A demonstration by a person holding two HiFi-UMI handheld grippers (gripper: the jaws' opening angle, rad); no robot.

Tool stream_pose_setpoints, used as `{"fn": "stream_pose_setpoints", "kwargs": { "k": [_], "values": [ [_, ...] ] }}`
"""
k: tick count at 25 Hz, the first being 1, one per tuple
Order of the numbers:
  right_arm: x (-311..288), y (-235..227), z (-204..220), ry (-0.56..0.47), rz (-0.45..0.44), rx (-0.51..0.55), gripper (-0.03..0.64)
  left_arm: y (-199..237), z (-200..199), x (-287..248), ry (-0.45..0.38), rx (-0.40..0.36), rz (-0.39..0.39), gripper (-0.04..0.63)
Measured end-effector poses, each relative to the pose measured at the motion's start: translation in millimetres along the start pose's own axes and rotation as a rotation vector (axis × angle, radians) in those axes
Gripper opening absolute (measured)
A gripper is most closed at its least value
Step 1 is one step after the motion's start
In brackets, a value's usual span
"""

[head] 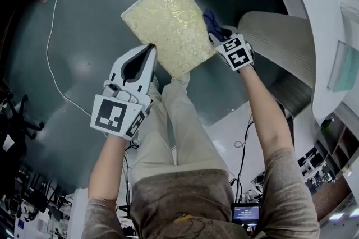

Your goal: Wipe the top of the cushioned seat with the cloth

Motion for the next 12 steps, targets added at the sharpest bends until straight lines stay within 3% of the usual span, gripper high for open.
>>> {"fn": "stream_pose_setpoints", "kwargs": {
  "k": [12],
  "values": [
    [-9.4,51.5,-10.7,-0.011,-0.103,0.018,0.094,3.2,-3.6,10.3,-0.001,-0.01,0.004,0.015]
  ]
}}
Point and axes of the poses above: the fingertips, and each gripper's own axes: x backward along the fingers, y to its left, z out of its underside, the point moved 7 cm from there along x, backward along the fingers, and after that the axes turned 2 degrees about -y, right-handed, at the moved point
